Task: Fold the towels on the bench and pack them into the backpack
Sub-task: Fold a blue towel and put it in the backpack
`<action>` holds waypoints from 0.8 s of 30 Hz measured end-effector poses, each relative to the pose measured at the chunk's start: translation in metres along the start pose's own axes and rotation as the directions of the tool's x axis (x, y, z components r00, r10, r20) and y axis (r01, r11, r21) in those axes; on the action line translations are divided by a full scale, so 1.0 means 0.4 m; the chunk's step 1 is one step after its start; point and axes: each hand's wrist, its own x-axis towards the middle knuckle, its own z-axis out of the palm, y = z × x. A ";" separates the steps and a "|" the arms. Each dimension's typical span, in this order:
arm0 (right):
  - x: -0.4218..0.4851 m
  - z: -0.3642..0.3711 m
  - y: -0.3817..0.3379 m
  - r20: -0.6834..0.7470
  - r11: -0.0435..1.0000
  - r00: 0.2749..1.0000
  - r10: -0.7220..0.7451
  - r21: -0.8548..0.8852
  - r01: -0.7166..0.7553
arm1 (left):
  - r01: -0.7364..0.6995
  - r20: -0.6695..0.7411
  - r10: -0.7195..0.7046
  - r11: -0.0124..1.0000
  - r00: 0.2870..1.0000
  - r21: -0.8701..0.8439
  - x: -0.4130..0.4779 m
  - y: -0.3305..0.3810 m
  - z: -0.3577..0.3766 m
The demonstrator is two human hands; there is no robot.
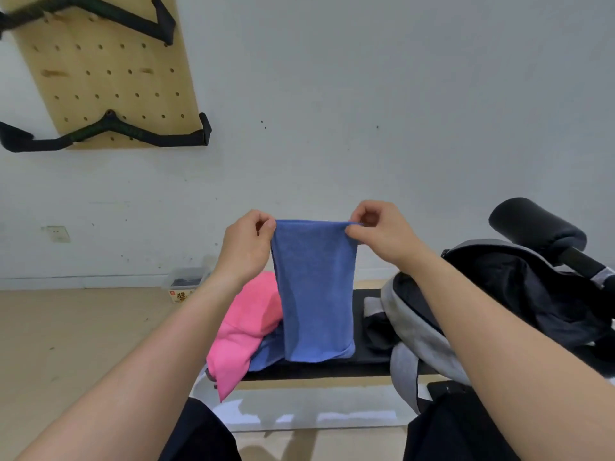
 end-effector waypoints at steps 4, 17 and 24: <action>0.010 -0.047 -0.089 -0.033 0.996 0.997 -0.066 -0.064 0.064 | -0.030 -0.042 0.032 0.998 0.999 0.055 0.013 0.070 -0.004; -0.015 -0.075 -0.055 -0.100 0.978 0.994 -0.048 -0.205 0.027 | -0.008 -0.066 0.005 0.999 0.998 -0.037 -0.014 0.113 0.084; 0.040 -0.007 0.166 -0.085 0.939 0.990 0.113 -0.317 -0.134 | 0.077 0.249 -0.071 0.997 0.966 -0.015 0.013 -0.059 0.251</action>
